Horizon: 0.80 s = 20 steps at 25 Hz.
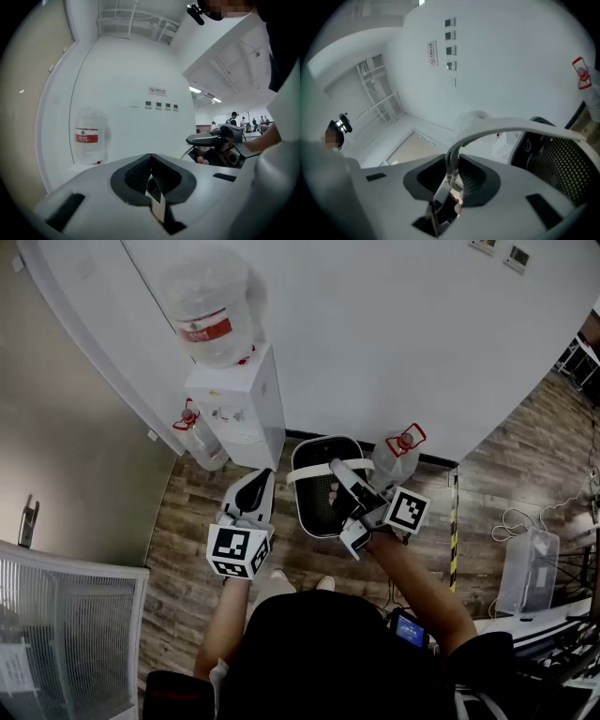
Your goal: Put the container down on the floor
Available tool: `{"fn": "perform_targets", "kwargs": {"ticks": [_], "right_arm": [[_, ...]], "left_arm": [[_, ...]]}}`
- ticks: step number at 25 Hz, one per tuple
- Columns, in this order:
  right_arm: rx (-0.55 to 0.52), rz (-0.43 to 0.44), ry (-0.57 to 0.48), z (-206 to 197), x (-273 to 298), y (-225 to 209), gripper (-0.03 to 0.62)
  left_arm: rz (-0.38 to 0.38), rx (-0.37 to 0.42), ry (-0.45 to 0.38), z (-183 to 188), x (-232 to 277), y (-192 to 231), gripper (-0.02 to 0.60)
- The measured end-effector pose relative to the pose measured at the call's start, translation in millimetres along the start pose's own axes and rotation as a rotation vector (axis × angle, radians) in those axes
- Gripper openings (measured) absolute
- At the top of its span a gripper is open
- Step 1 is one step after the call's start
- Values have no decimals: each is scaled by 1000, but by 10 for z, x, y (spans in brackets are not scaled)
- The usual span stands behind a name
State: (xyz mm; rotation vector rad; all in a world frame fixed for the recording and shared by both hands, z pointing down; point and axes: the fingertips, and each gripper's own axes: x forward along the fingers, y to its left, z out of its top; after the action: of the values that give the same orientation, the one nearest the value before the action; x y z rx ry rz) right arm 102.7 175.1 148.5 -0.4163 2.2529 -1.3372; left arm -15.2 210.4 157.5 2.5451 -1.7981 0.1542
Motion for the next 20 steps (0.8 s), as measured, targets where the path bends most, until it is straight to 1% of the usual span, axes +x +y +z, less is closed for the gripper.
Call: {"fn": "perform_targets", "kwargs": {"ticks": [9, 20], "right_arm": [[16, 5, -6, 85, 38, -54, 94], [18, 27, 14, 72, 53, -53, 94]], "left_arm": [[-3, -13, -3, -16, 95, 2, 18], [16, -19, -10, -41, 72, -37, 18]]}}
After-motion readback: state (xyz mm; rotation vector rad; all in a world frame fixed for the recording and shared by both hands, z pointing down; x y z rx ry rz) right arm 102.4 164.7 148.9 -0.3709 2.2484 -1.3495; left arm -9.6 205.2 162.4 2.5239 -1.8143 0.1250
